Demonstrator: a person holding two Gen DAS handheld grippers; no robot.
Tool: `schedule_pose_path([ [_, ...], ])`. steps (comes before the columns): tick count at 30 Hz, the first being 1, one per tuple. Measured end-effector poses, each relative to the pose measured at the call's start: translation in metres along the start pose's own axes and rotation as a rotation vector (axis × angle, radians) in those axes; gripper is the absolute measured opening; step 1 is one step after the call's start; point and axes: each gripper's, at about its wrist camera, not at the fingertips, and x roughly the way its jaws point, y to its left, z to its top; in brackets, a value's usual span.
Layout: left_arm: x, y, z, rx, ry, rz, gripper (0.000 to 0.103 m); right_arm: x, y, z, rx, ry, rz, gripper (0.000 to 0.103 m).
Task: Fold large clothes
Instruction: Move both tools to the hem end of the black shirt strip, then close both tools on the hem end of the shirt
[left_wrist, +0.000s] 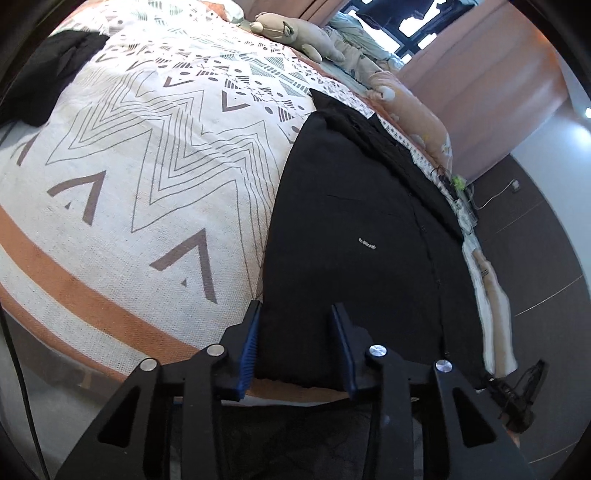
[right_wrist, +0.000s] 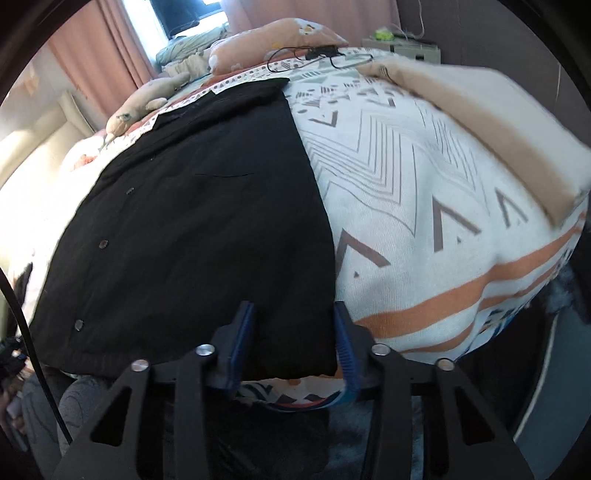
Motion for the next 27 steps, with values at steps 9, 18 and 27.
schedule_pose_path([
  [9, -0.013, 0.01, 0.008, -0.042, 0.013, 0.001, 0.038, 0.0, -0.049, 0.0, 0.157, 0.023, 0.164, 0.033],
  [18, 0.001, 0.014, -0.001, -0.064, 0.068, -0.018, 0.056, 0.022, -0.062, -0.004, 0.218, 0.103, 0.264, 0.043],
  [27, 0.016, 0.011, 0.002, -0.11, 0.058, -0.097, 0.056, 0.011, -0.066, 0.0, 0.193, -0.014, 0.303, 0.043],
])
